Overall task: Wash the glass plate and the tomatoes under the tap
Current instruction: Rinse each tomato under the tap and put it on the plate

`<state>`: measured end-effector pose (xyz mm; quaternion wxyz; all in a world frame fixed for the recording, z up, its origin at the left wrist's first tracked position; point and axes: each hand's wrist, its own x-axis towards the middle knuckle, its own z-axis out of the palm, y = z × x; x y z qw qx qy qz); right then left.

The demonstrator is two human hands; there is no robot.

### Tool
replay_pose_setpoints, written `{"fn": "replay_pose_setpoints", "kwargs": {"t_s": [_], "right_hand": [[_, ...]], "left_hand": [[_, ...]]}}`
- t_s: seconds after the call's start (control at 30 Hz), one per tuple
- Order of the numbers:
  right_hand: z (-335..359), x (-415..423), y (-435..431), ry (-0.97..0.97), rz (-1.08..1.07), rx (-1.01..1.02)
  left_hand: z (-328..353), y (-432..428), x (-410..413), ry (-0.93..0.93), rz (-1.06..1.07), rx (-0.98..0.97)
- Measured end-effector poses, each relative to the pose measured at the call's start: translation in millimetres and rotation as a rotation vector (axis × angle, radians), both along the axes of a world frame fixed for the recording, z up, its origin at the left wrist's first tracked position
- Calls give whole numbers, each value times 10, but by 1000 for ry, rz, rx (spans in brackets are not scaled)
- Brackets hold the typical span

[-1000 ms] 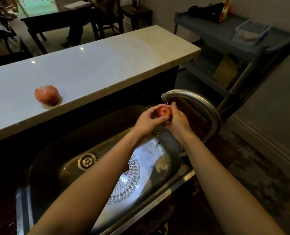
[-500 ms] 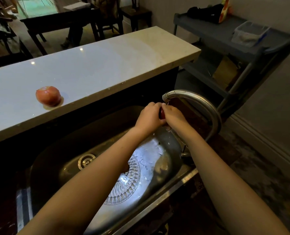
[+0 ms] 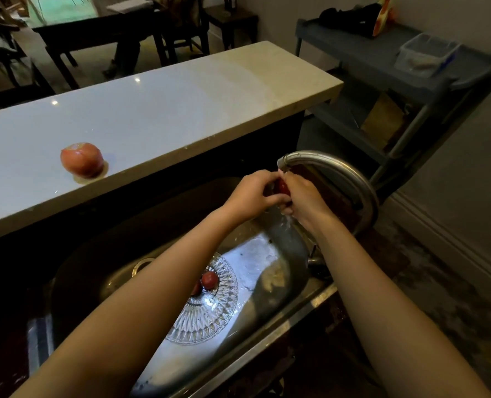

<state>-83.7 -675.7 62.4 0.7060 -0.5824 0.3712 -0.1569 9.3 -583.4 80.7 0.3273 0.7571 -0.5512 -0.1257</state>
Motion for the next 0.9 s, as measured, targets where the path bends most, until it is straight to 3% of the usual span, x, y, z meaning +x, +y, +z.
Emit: {"fn": "replay_pose_setpoints", "kwargs": {"t_s": [0.13,0.23,0.33,0.4,0.57,0.8,0.9], "right_hand": [[101,85,65,116,-216,105],[88,116,122,259,-216,-142],[20,85,223,194,-159,-402],[-25,45,249,149,-69,-461],[-47,-24,285,45,-33,-169],[-144,216,510,112,95,-200],[-197,350,588,209,170,-300]], "left_hand": [[20,-25,-43,1,47,2],[-7,-12,-76,-8,90,-8],[-12,3,-88,-22,132,-44],[-14,32,-74,-13,136,-54],[-73,204,4,20,123,-52],[-158,543,147,54,127,57],[-214,659,204,107,199,58]]}}
